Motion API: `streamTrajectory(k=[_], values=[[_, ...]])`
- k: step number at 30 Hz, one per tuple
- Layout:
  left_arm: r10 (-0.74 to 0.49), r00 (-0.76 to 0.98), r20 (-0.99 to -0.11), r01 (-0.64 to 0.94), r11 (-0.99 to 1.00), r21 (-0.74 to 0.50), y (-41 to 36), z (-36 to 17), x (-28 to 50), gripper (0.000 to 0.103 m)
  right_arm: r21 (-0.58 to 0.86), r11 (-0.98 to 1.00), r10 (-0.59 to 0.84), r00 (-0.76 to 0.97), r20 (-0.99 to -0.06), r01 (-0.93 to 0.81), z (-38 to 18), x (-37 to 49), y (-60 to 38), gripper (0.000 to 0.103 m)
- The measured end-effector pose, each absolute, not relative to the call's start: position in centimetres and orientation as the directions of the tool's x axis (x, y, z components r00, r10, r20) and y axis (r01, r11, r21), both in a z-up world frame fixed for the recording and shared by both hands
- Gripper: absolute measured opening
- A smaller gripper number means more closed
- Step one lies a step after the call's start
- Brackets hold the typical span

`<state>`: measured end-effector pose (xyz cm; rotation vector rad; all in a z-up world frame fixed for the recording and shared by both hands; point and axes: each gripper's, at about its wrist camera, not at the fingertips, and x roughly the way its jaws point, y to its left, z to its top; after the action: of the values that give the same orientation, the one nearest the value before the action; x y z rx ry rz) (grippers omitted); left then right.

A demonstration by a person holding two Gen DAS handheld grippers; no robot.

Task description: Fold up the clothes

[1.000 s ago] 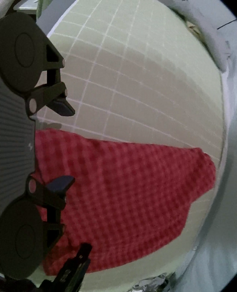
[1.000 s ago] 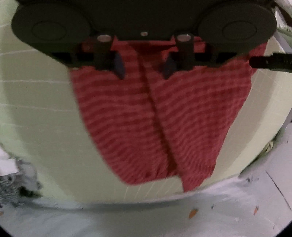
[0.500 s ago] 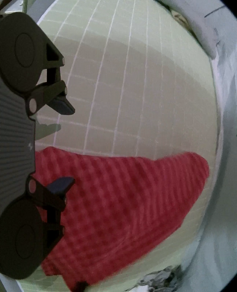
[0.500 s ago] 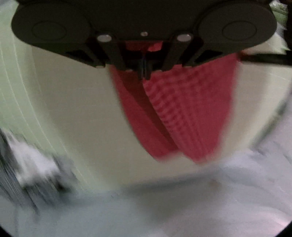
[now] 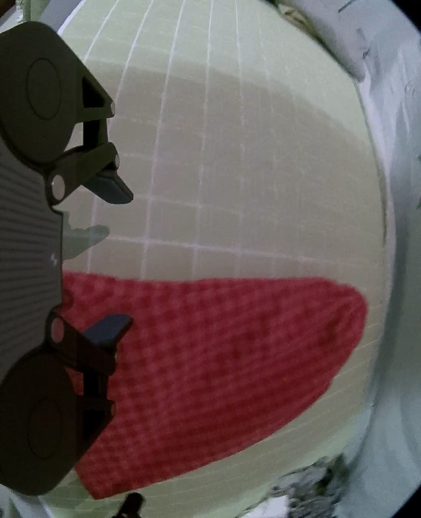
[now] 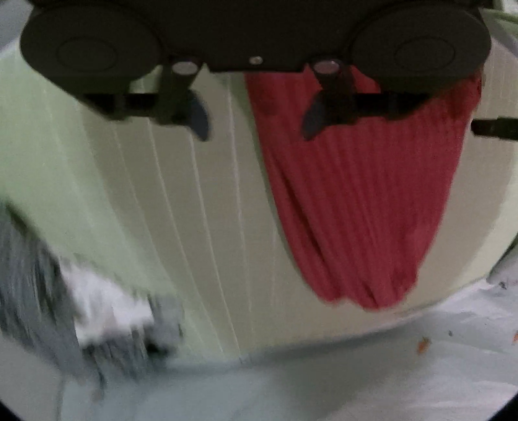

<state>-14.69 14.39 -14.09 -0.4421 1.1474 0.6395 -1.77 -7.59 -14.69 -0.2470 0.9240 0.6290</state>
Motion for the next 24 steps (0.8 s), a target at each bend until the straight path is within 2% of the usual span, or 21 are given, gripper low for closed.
streamTrajectory(k=[6,7,8,10,13,18,19,20,21,24], values=[[0.29,0.284,-0.914,-0.718,0.696,-0.002,17.6,-12.5,-13.9,0.076,0.105,0.703,0.538,0.429,-0.726,-0.704,-13.6,1.8,-1.0,0.07],[0.299,0.288,-0.91,-0.723,0.691,-0.002,18.2,-12.2,-13.7,0.076,0.125,0.685,0.567,0.418,-0.71,-0.718,-13.4,2.6,0.3,0.064],[0.308,0.293,-0.905,-0.729,0.685,-0.002,18.8,-12.0,-13.4,0.076,0.145,0.674,0.588,0.407,-0.699,-0.725,-13.3,3.5,1.6,0.053],[0.327,0.301,-0.896,-0.739,0.673,-0.003,20.0,-11.4,-13.0,0.076,0.176,0.654,0.614,0.381,-0.692,-0.736,-13.4,5.4,4.3,0.037],[0.319,0.312,-0.895,-0.749,0.662,-0.025,22.4,-11.6,-11.1,0.076,0.181,0.632,0.621,0.353,-0.7,-0.753,-14.2,7.9,8.2,0.035],[0.279,0.318,-0.906,-0.761,0.646,-0.068,24.7,-13.1,-8.3,0.076,0.147,0.559,0.58,0.258,-0.773,-0.816,-16.9,9.7,12.9,0.038],[0.271,0.316,-0.909,-0.762,0.643,-0.074,24.9,-13.5,-8.0,0.076,0.138,0.548,0.574,0.251,-0.779,-0.825,-17.2,9.7,13.4,0.028],[0.264,0.312,-0.913,-0.765,0.639,-0.076,25.1,-14.0,-7.7,0.076,0.115,0.534,0.574,0.26,-0.776,-0.837,-17.2,9.4,13.4,0.0],[0.257,0.306,-0.916,-0.769,0.635,-0.079,25.2,-14.4,-7.5,0.076,0.09,0.521,0.576,0.272,-0.771,-0.849,-17.1,9.1,13.4,0.002],[0.237,0.292,-0.927,-0.777,0.624,-0.085,25.3,-15.5,-7.4,0.076,-0.054,0.525,0.607,0.418,-0.676,-0.849,-15.0,7.4,12.1,0.001]])
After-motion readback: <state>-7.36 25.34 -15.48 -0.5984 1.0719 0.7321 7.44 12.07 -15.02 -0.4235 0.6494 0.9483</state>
